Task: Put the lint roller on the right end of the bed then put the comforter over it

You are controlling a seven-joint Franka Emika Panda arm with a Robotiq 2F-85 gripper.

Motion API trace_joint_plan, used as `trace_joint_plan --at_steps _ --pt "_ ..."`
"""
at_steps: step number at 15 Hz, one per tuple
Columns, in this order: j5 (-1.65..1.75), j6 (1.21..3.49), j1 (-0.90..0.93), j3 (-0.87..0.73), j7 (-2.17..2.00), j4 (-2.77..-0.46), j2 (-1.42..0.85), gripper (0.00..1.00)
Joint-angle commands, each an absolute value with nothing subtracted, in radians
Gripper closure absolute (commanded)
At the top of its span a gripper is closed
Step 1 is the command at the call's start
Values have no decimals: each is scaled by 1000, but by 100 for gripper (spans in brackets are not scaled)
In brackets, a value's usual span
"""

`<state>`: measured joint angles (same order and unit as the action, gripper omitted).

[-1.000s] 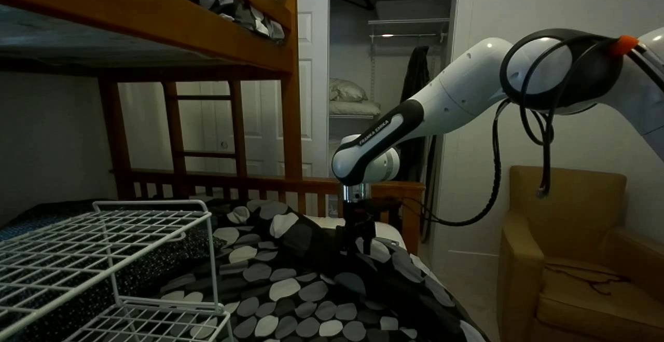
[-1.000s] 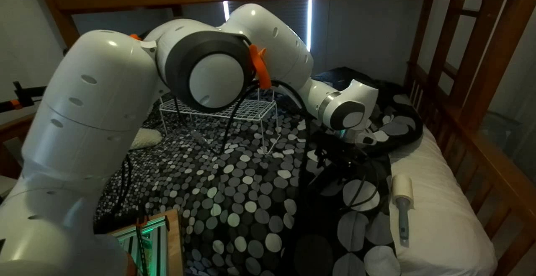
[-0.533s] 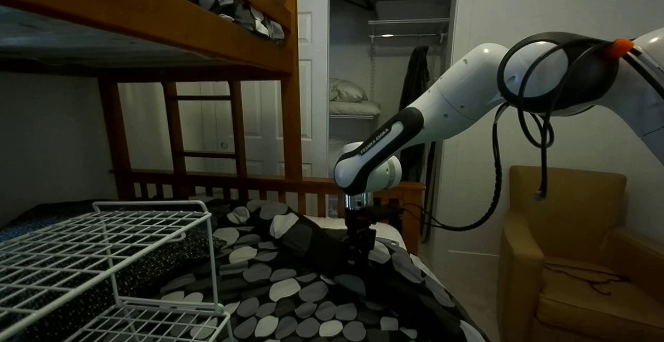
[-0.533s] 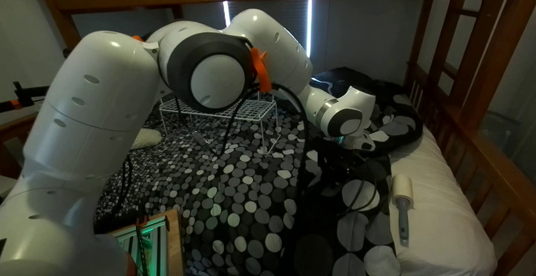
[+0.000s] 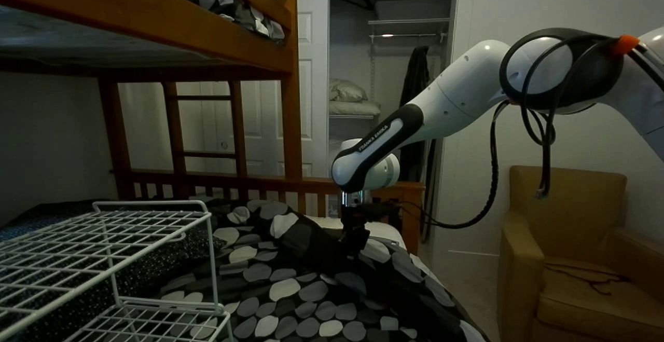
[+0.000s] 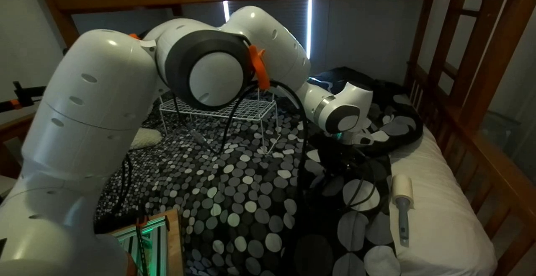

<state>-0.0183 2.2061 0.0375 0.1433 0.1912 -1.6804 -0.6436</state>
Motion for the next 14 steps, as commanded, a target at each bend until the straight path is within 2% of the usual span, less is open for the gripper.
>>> trace_joint_plan --at_steps 1,9,12,14 --pt "4 2234 44 125 210 -1744 -562 99" --pt "151 2279 27 39 209 -1793 -399 99" --pt "155 2336 0 14 209 -1796 -373 99" --pt "140 2299 7 21 205 -1742 -413 96"
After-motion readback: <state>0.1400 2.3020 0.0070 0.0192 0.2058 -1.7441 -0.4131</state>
